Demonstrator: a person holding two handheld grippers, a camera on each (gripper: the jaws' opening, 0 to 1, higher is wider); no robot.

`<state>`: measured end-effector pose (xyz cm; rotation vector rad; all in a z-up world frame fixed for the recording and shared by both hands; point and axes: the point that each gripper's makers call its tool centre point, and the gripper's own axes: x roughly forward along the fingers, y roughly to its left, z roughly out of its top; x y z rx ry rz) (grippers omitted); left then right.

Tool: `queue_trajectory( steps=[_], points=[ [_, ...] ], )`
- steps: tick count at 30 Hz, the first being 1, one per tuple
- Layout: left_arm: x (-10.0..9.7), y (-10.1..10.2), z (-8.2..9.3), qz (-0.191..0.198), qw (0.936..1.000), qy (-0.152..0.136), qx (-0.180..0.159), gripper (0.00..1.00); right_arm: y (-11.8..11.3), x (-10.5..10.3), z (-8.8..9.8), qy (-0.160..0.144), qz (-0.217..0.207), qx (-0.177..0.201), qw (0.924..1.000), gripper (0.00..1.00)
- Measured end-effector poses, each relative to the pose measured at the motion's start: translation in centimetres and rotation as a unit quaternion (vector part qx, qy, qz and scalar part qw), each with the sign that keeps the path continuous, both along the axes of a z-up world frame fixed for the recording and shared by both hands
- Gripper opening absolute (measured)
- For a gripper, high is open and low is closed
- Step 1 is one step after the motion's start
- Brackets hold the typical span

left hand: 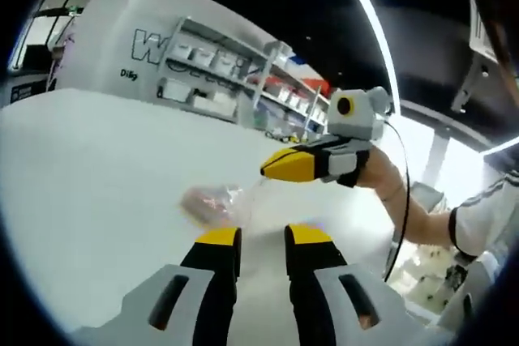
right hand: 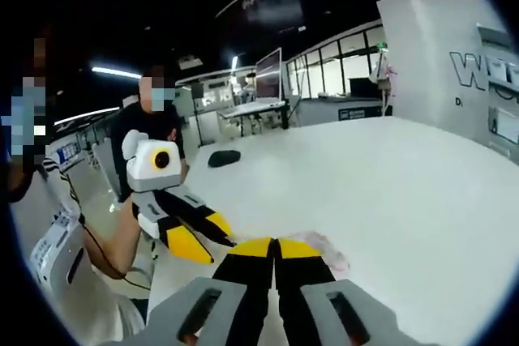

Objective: Open the resealable bag by pulling the two sides of the seal apart until the entire bag opening is separated and visibly accessible.

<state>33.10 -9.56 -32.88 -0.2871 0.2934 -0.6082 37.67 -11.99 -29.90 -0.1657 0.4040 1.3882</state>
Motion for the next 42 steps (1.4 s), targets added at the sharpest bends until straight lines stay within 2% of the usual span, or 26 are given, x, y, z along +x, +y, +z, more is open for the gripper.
queue_trajectory(
  steps=[4,7,9,14,18,21,36,42],
  points=[
    [-0.6,0.5,-0.4,0.010,0.9999,0.004,0.013,0.22,-0.1,0.2,0.3,-0.015,-0.002,-0.007,0.9999,0.00],
    [-0.8,0.1,-0.3,0.005,0.9997,0.005,0.024,0.21,0.0,0.2,0.4,-0.029,-0.004,-0.015,0.9995,0.00],
    [-0.8,-0.4,0.1,-0.002,0.9998,0.001,0.019,0.20,0.2,0.0,0.5,-0.031,-0.002,-0.012,0.9995,0.00],
    [-0.1,-2.3,0.5,-0.022,0.9995,-0.005,-0.021,0.19,0.5,-0.8,0.2,-0.036,0.003,-0.014,0.9992,0.00],
    [1.2,-1.5,0.2,0.013,0.9997,-0.014,-0.014,0.22,0.3,-1.4,-0.1,-0.009,0.013,-0.007,0.9999,0.00],
    [1.7,-1.3,0.7,0.023,0.9990,-0.025,-0.028,0.23,0.2,-1.7,-0.2,0.020,0.021,0.003,0.9996,0.00],
    [2.2,-0.9,1.8,0.037,0.9967,-0.046,-0.056,0.20,0.0,-2.1,-0.7,0.036,0.026,0.013,0.9989,0.00],
    [2.4,-0.7,1.9,0.040,0.9962,-0.051,-0.057,0.17,0.0,-2.6,-1.0,0.086,0.030,0.036,0.9952,0.00]
  ],
)
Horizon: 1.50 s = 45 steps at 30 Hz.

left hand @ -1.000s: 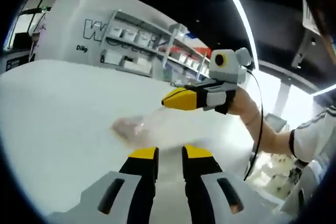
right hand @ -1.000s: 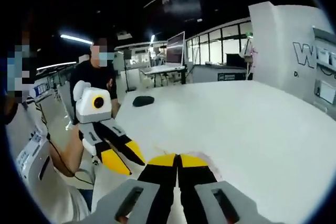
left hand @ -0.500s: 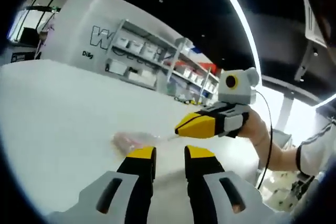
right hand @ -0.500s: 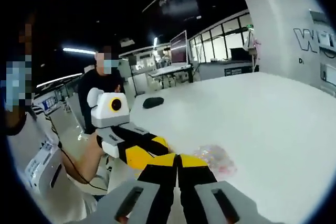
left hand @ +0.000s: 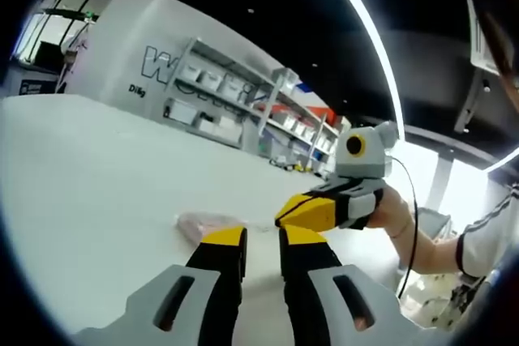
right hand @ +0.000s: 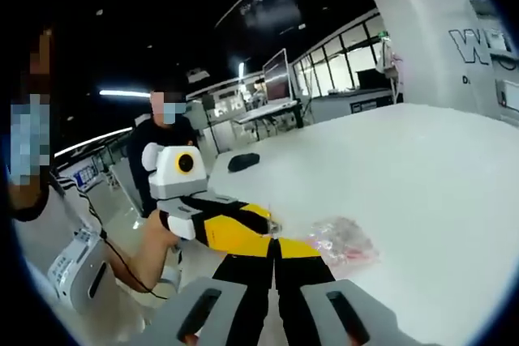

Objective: Open the resealable bag by pulling the two sides of the seal apart until the entire bag opening is separated and visibly accessible.

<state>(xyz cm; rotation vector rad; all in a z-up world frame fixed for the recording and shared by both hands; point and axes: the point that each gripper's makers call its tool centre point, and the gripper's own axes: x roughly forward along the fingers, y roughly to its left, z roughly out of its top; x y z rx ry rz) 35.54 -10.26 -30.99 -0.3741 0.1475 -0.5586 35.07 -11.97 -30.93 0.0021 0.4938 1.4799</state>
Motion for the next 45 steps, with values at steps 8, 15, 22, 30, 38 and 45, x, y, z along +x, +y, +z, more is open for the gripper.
queue_trajectory(
  steps=[8,15,22,30,38,45],
  points=[
    [0.09,0.05,-0.11,0.000,0.9999,-0.008,0.013,0.10,-0.13,0.29,0.25,0.017,-0.006,0.012,0.9998,0.00],
    [0.33,0.11,-0.02,0.002,0.9999,-0.006,0.009,0.10,-0.11,0.23,0.23,0.020,-0.005,0.013,0.9997,0.00],
    [0.45,0.16,-0.08,0.005,0.9999,-0.004,0.011,0.06,-0.13,0.29,0.28,0.019,-0.004,0.013,0.9997,0.00],
    [0.54,0.22,-0.11,0.007,0.9998,-0.006,0.015,0.02,-0.13,0.50,0.32,0.024,-0.005,0.017,0.9996,0.00],
    [0.52,0.13,0.02,0.008,0.9999,-0.006,0.010,0.01,-0.17,0.18,0.06,0.018,-0.002,0.014,0.9997,0.00],
    [0.46,0.03,-0.13,0.006,0.9997,-0.002,0.022,0.01,-0.24,0.36,0.03,-0.024,-0.001,0.005,0.9997,0.00]
  ],
)
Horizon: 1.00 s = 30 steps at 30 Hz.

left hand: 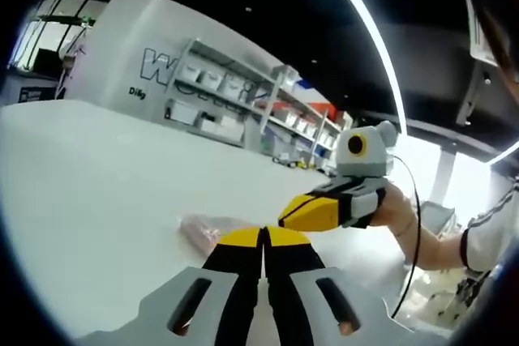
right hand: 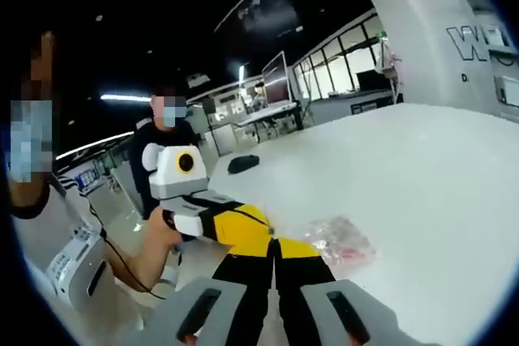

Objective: Open the resealable bag by pulling the two sides of the seal apart until the entire bag opening is separated and visibly accessible.

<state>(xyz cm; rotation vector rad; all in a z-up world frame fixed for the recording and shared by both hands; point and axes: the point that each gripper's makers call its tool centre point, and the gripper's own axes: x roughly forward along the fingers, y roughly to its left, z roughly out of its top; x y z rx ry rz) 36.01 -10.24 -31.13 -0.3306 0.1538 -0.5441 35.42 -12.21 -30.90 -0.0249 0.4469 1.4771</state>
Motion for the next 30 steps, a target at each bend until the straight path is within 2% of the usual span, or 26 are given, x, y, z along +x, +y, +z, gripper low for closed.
queue_trajectory(
  steps=[3,5,8,18,24,30],
  points=[
    [0.0,-0.1,0.1,0.000,1.0000,-0.001,0.008,0.01,-0.1,0.0,0.0,-0.021,0.007,-0.007,0.9997,0.00],
    [0.0,-0.1,0.1,0.001,0.9999,-0.002,0.015,0.01,-0.1,0.3,0.3,-0.054,0.006,-0.005,0.9985,0.00],
    [0.0,-0.1,0.1,0.000,0.9998,-0.002,0.019,0.01,-0.1,0.2,0.3,-0.062,0.014,-0.012,0.9979,0.08],
    [-0.1,-0.1,-0.1,0.001,0.9992,-0.003,0.039,0.01,1.0,-0.6,0.2,-0.113,0.046,-0.042,0.9917,0.10],
    [-0.3,-0.2,-0.1,-0.002,0.9988,-0.005,0.049,0.01,1.0,0.0,-0.1,-0.117,0.040,-0.052,0.9909,0.05],
    [-0.3,-0.2,-0.1,-0.001,0.9987,-0.008,0.051,0.01,1.0,0.1,-0.2,-0.117,0.040,-0.056,0.9907,0.04]
  ],
)
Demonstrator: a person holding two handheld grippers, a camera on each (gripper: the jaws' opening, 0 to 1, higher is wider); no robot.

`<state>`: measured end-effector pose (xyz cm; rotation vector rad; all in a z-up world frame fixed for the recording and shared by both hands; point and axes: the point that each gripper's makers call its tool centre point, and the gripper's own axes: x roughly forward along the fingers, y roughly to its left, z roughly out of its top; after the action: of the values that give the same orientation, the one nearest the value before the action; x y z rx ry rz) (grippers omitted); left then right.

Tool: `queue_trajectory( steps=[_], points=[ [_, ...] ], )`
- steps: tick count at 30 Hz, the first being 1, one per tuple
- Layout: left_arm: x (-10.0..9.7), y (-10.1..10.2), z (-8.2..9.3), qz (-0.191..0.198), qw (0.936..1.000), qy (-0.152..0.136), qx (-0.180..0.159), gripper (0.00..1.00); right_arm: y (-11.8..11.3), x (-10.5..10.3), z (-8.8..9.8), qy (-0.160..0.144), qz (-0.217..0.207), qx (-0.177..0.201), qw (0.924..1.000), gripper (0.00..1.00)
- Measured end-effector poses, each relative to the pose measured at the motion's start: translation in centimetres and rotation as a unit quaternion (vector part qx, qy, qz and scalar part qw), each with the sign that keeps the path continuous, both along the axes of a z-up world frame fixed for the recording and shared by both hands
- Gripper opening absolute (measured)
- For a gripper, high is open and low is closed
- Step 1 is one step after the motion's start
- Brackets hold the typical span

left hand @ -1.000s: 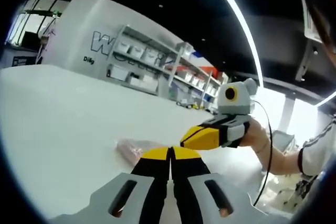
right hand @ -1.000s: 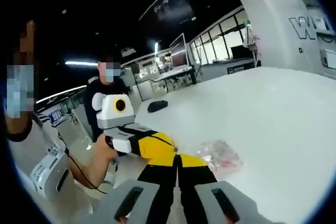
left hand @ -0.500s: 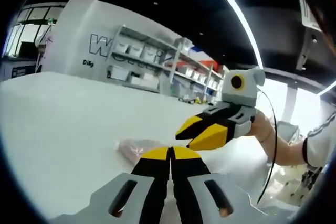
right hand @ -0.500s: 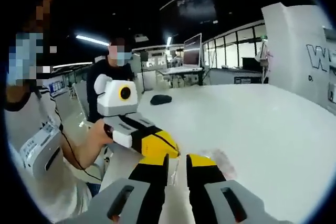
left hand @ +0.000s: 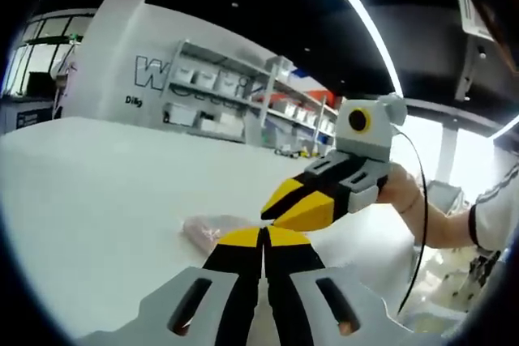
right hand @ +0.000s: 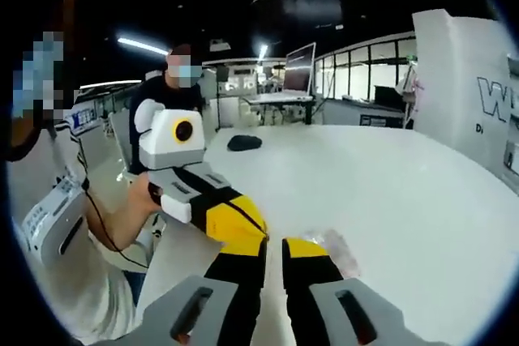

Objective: Open the resealable bag by pulling the two sides of the seal apart until the entire bag opening is separated and visibly accessible.

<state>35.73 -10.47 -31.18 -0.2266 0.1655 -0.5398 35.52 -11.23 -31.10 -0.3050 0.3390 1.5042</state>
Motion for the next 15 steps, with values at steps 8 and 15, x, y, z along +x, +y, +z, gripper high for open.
queue_trajectory(
  steps=[8,15],
  points=[
    [0.00,0.09,-0.01,0.003,1.0000,0.000,0.000,0.01,0.01,-0.21,-0.07,-0.004,0.006,-0.004,1.0000,0.04],
    [-0.17,-0.05,-0.15,0.001,1.0000,0.001,0.006,0.01,-0.08,0.07,-0.07,-0.003,0.002,-0.002,1.0000,0.02]
  ],
)
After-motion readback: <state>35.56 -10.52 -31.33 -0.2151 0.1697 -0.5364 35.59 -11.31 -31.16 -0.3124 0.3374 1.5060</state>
